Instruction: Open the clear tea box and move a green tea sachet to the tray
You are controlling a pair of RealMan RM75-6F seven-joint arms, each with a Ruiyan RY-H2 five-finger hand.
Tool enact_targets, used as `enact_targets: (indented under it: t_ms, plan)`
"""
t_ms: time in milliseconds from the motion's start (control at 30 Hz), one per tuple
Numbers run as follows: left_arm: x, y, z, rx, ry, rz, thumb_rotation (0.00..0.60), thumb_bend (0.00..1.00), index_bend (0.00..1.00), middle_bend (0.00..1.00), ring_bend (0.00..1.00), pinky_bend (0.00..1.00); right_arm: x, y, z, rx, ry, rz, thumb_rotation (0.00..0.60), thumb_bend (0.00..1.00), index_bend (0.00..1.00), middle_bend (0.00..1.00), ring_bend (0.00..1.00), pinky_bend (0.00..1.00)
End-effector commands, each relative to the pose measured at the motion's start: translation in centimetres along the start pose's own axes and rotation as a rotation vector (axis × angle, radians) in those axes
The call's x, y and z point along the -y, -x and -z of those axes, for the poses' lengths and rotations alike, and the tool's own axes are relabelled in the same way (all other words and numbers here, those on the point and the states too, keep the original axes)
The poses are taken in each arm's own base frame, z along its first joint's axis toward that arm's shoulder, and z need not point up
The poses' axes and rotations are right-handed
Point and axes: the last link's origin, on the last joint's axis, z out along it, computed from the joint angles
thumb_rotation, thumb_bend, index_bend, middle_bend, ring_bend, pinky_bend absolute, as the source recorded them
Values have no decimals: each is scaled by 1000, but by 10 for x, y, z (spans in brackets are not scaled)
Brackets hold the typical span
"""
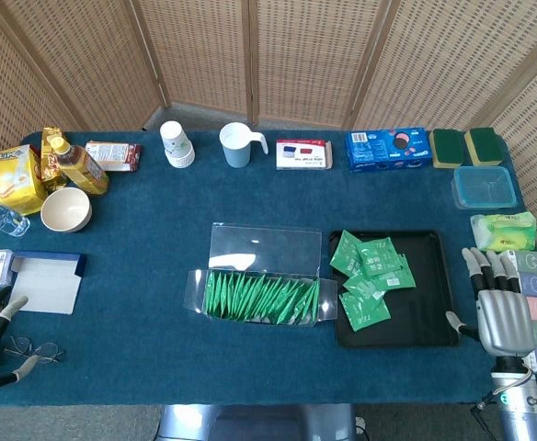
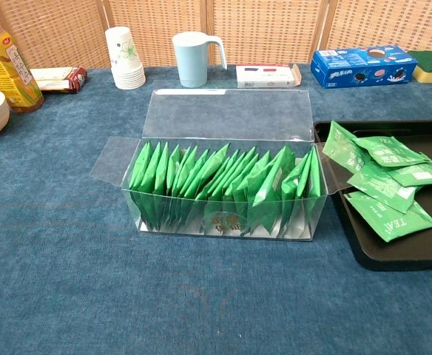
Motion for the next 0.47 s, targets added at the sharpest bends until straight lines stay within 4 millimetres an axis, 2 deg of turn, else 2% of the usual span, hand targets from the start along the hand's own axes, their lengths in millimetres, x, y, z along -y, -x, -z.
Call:
enact_targets:
  t_ms: [33, 467]
  plan:
    - [-3, -2, -2, -12, 18, -2, 580, 180, 126, 21, 52, 224, 1, 0, 1, 0, -4, -4, 600, 186, 0, 0, 0, 0]
    - [-23, -17, -15, -67, 97, -10, 581, 180, 127, 21, 52, 224, 1, 3, 3, 24, -11, -26, 600, 186, 0, 0, 0, 0]
